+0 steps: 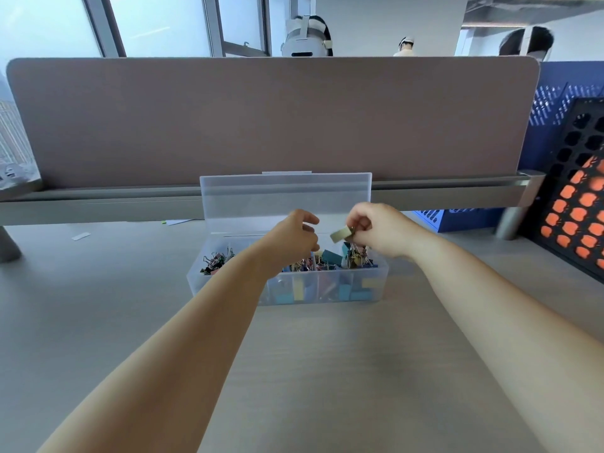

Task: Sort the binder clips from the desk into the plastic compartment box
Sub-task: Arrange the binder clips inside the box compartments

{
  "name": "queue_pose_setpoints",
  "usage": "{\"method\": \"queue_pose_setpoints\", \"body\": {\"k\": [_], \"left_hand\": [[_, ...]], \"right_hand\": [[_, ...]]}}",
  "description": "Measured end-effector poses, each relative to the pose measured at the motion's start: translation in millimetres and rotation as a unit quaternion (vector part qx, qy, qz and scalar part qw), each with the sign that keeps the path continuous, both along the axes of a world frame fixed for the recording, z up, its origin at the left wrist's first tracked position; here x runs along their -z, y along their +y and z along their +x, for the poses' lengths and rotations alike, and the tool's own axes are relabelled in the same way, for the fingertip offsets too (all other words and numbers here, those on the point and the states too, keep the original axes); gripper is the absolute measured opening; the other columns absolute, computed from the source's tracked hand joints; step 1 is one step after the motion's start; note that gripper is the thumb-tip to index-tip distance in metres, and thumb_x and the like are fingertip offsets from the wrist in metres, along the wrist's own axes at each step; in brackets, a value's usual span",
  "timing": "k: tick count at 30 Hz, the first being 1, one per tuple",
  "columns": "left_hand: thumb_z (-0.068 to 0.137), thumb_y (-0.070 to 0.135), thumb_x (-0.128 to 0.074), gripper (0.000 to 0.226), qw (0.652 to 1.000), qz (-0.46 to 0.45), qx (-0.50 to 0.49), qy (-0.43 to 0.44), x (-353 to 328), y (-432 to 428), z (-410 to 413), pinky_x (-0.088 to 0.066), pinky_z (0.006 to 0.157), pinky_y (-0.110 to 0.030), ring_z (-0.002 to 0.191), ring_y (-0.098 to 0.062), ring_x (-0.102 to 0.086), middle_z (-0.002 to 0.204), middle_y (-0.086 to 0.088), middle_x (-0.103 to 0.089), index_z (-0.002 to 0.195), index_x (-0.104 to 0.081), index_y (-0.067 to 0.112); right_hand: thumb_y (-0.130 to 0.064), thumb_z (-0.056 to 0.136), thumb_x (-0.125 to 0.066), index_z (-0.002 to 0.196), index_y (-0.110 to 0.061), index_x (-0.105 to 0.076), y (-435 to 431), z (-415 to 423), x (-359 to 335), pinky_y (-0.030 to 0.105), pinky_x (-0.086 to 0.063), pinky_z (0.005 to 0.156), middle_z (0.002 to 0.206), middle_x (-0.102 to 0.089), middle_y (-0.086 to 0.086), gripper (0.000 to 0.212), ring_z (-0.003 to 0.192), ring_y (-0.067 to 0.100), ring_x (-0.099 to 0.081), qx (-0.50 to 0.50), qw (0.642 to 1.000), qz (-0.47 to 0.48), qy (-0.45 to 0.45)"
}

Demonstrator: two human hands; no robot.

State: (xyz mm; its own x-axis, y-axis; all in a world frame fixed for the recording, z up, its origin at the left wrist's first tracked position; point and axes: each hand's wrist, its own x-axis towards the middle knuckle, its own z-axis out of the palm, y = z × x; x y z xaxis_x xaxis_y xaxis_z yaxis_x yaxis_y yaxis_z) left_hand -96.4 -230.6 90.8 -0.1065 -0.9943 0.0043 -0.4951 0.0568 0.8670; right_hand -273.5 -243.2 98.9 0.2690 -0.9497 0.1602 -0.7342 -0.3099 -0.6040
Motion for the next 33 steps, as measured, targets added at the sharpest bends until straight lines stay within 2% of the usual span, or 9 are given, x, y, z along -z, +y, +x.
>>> {"method": "queue_pose_setpoints", "body": {"k": [2, 4, 7, 10, 13, 17, 23, 27, 33], "left_hand": [[0.094, -0.004, -0.035, 0.035, 1.000, -0.020, -0.017, 0.003, 0.1, -2.7, -0.2, -0.054, 0.082, -0.033, 0.080, -0.012, -0.061, 0.111, -0.005, -0.052, 0.122, -0.050, 0.009], [0.094, -0.002, -0.039, 0.031, 0.998, -0.054, -0.011, -0.033, 1.8, -5.9, -1.1, -0.053, 0.074, -0.027, 0.082, -0.014, -0.061, 0.109, -0.003, -0.056, 0.119, -0.054, 0.010], [0.092, 0.012, -0.055, 0.023, 0.990, -0.092, -0.014, -0.106, 6.6, -9.3, -2.3, -0.045, 0.061, -0.019, 0.080, -0.016, -0.056, 0.103, 0.000, -0.060, 0.115, -0.060, 0.013], [0.091, 0.018, -0.058, 0.022, 0.984, -0.116, -0.032, -0.131, 11.0, -11.2, -1.6, -0.040, 0.053, -0.017, 0.066, -0.011, -0.053, 0.099, 0.002, -0.063, 0.113, -0.062, 0.015], [0.092, 0.016, -0.055, 0.018, 0.979, -0.123, -0.015, -0.163, 13.1, -11.9, -0.9, -0.049, 0.060, -0.023, 0.064, -0.010, -0.055, 0.097, 0.003, -0.067, 0.103, -0.069, 0.019], [0.088, 0.030, -0.066, 0.013, 0.976, -0.106, 0.011, -0.191, 16.1, -13.6, -1.4, -0.055, 0.076, -0.033, 0.074, -0.015, -0.059, 0.097, 0.003, -0.069, 0.096, -0.073, 0.023], [0.086, 0.040, -0.066, 0.012, 0.967, -0.102, -0.014, -0.232, 13.1, -16.8, -10.7, -0.043, 0.063, -0.025, 0.072, -0.018, -0.059, 0.096, 0.007, -0.069, 0.094, -0.071, 0.033], [0.091, 0.034, -0.060, 0.013, 0.962, -0.098, -0.015, -0.254, 14.1, -20.9, -18.4, -0.044, 0.063, -0.025, 0.080, -0.017, -0.062, 0.103, 0.011, -0.067, 0.098, -0.070, 0.037], [0.085, 0.036, -0.065, 0.010, 0.958, -0.073, -0.012, -0.276, 14.1, -21.9, -16.7, -0.044, 0.062, -0.025, 0.079, -0.019, -0.063, 0.090, 0.006, -0.068, 0.091, -0.072, 0.031]], "right_hand": [[-0.013, 0.088, -0.065, 0.091, -0.016, -0.059, -2.7, 3.7, 1.0, 0.033, -0.051, 0.064, 0.081, -0.067, 0.001, 0.007, 0.070, 0.016, -0.063, 0.033, 0.996, 0.002, -0.085], [-0.014, 0.089, -0.063, 0.091, -0.015, -0.061, -6.1, 9.2, 4.1, 0.035, -0.053, 0.066, 0.084, -0.069, 0.004, 0.003, 0.071, 0.021, -0.065, 0.052, 0.994, -0.015, -0.100], [-0.016, 0.088, -0.062, 0.086, -0.017, -0.061, -10.5, 15.6, 11.8, 0.032, -0.048, 0.067, 0.086, -0.067, 0.003, 0.002, 0.072, 0.022, -0.059, 0.055, 0.997, -0.041, -0.029], [-0.023, 0.087, -0.065, 0.091, -0.020, -0.068, -12.4, 19.0, 19.0, 0.036, -0.048, 0.079, 0.096, -0.064, 0.000, 0.005, 0.095, 0.024, -0.056, 0.063, 0.993, -0.064, 0.080], [-0.027, 0.086, -0.068, 0.107, -0.025, -0.070, -11.2, 21.4, 20.1, 0.033, -0.042, 0.086, 0.112, -0.056, 0.000, 0.021, 0.110, 0.024, -0.047, 0.068, 0.976, -0.102, 0.182], [-0.010, 0.083, -0.063, 0.108, -0.024, -0.066, -6.6, 18.0, 14.7, 0.034, -0.049, 0.085, 0.111, -0.063, -0.003, 0.028, 0.100, 0.020, -0.057, 0.044, 0.989, -0.045, 0.135], [-0.028, 0.088, -0.061, 0.095, -0.030, -0.073, -4.4, 13.0, 11.3, 0.037, -0.047, 0.087, 0.100, -0.065, -0.006, 0.014, 0.105, 0.019, -0.050, 0.028, 0.989, -0.063, 0.134], [-0.023, 0.091, -0.061, 0.097, -0.028, -0.074, -8.9, 8.9, 16.0, 0.036, -0.041, 0.093, 0.113, -0.055, -0.002, 0.016, 0.113, 0.023, -0.041, 0.056, 0.978, -0.104, 0.171], [-0.015, 0.087, -0.065, 0.093, -0.024, -0.074, -9.7, 17.8, 19.6, 0.029, -0.036, 0.081, 0.109, -0.053, -0.001, 0.014, 0.110, 0.023, -0.043, 0.038, 0.965, -0.140, 0.219]]}}
